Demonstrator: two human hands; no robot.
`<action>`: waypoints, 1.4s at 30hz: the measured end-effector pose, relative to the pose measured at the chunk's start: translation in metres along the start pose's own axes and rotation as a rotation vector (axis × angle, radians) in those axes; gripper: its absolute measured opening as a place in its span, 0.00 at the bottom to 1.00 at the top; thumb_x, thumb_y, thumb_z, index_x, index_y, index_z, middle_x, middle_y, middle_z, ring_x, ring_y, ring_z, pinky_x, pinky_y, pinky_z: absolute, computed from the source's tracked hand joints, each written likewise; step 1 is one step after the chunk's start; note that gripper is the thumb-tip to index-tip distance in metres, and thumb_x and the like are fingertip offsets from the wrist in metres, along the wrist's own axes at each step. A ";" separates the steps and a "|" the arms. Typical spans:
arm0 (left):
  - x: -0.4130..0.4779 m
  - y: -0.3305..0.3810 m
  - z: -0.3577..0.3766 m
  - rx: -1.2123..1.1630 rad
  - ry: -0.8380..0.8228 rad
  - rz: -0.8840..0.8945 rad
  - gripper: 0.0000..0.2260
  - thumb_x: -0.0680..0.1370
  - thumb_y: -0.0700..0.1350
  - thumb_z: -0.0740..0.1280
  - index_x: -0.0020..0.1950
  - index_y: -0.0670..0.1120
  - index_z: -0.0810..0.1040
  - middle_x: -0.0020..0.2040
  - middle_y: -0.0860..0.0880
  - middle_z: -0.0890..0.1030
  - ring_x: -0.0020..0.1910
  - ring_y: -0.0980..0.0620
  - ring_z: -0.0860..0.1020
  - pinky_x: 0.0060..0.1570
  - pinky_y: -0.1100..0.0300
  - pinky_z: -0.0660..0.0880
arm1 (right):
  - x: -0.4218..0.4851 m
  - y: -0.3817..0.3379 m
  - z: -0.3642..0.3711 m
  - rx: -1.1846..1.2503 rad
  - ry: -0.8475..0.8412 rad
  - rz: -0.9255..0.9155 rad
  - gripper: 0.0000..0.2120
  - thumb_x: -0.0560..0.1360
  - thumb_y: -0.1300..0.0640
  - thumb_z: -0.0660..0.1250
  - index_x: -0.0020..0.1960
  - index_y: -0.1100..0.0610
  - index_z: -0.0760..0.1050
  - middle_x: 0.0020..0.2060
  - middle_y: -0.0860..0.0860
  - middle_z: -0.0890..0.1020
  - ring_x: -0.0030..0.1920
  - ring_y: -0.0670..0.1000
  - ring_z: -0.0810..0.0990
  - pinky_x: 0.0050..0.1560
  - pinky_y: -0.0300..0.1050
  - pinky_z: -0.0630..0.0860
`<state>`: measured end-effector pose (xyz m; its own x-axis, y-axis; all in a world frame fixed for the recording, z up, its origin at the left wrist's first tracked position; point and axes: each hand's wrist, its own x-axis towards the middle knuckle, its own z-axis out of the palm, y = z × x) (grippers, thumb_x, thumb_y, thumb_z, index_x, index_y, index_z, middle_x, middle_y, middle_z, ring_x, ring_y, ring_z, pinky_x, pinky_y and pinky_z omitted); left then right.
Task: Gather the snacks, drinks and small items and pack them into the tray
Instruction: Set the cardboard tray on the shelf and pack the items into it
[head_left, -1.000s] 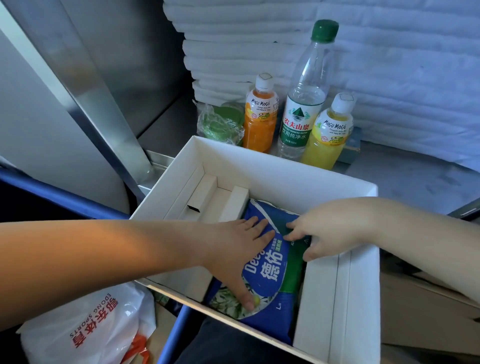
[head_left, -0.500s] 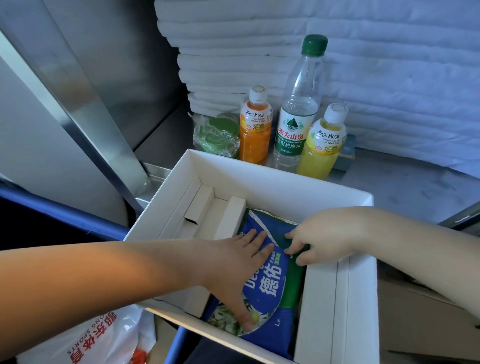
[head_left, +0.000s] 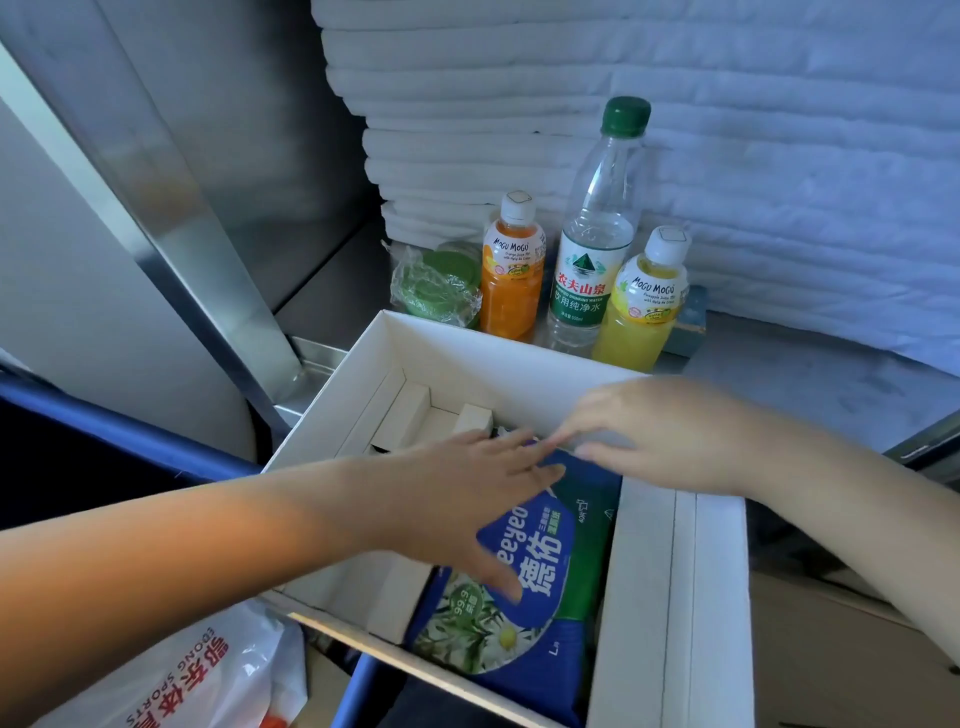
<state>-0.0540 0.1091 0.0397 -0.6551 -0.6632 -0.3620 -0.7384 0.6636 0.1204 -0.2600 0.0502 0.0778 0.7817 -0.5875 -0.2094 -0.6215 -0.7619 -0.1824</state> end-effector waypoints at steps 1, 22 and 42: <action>-0.004 -0.004 -0.012 0.012 0.165 0.005 0.37 0.75 0.66 0.57 0.77 0.52 0.48 0.78 0.52 0.47 0.75 0.55 0.44 0.69 0.57 0.39 | -0.003 0.001 -0.004 0.034 0.164 0.005 0.13 0.77 0.47 0.57 0.57 0.42 0.77 0.50 0.41 0.79 0.47 0.42 0.76 0.46 0.45 0.76; 0.015 -0.059 -0.017 0.197 0.615 -0.136 0.31 0.73 0.58 0.65 0.74 0.50 0.62 0.62 0.51 0.73 0.60 0.49 0.72 0.62 0.52 0.67 | 0.022 0.048 -0.028 0.275 0.946 0.529 0.15 0.74 0.56 0.69 0.61 0.51 0.76 0.56 0.47 0.80 0.53 0.52 0.77 0.51 0.46 0.73; 0.018 -0.061 -0.013 0.289 0.721 -0.113 0.34 0.71 0.58 0.69 0.73 0.49 0.64 0.60 0.51 0.75 0.56 0.49 0.74 0.60 0.52 0.70 | -0.012 0.073 -0.030 0.230 1.010 0.830 0.17 0.78 0.64 0.60 0.65 0.53 0.73 0.61 0.54 0.76 0.60 0.59 0.73 0.53 0.50 0.69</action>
<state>-0.0233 0.0524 0.0374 -0.5936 -0.7278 0.3433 -0.8007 0.5766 -0.1622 -0.3135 -0.0065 0.0954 -0.1990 -0.8727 0.4459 -0.8466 -0.0760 -0.5268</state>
